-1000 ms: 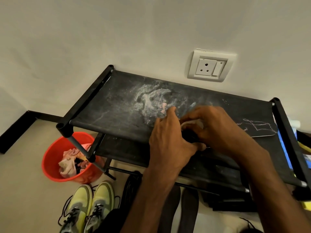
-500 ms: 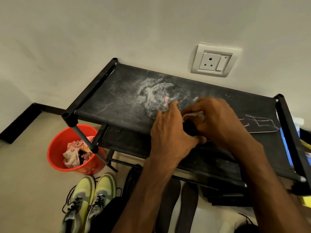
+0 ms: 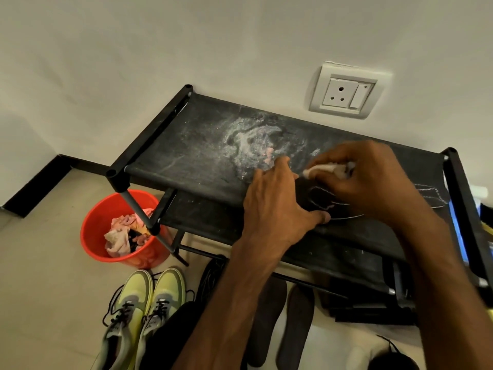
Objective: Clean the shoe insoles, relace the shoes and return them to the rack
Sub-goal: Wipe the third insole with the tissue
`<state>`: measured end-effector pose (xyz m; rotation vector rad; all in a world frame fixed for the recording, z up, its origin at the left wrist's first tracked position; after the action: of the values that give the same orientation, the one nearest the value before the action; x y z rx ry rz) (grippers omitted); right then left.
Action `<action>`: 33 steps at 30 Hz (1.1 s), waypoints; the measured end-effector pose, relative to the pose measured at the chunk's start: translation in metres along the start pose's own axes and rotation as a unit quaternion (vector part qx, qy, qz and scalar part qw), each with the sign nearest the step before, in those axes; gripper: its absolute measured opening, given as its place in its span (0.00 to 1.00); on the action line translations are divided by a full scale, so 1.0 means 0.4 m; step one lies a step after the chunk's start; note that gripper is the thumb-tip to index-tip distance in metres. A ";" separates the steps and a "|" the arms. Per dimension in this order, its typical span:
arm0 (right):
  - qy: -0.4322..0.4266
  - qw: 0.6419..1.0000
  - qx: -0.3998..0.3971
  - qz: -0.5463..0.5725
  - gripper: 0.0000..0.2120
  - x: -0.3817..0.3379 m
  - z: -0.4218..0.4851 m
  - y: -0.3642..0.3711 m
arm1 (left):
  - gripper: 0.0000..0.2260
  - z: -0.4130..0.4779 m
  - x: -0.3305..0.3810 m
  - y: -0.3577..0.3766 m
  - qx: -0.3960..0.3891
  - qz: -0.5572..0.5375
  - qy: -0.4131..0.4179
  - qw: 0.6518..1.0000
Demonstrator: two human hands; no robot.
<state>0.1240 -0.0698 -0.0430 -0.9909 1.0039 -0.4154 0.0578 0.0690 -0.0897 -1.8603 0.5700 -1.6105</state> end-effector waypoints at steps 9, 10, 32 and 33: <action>-0.009 0.998 -0.063 0.015 0.08 0.004 -0.001 0.028 | 0.43 0.026 -0.032 -0.036 -0.084 -0.080 -0.009 0.993; -0.016 0.998 -0.066 0.008 0.08 -0.001 0.003 0.037 | 0.43 0.027 -0.031 -0.037 -0.084 -0.085 -0.008 0.993; -0.020 0.994 -0.101 -0.030 0.11 0.001 0.006 0.035 | 0.46 0.032 -0.031 -0.026 -0.058 -0.085 -0.008 0.995; -0.022 0.991 -0.130 -0.019 0.12 -0.003 0.001 0.027 | 0.46 0.032 -0.031 -0.025 -0.058 -0.085 -0.007 0.995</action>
<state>0.1224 -0.0632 -0.0513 -1.2497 1.0181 -0.2974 0.0678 0.0868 -0.0930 -2.0525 0.5207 -1.7031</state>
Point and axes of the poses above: each hand's wrist, its own z-axis towards the middle knuckle, its own y-axis out of the palm, x = y × z, the point moved 4 cm from there along z, towards the middle knuckle, and after that the axes turned 2 degrees about -y, right-handed, at the moved point
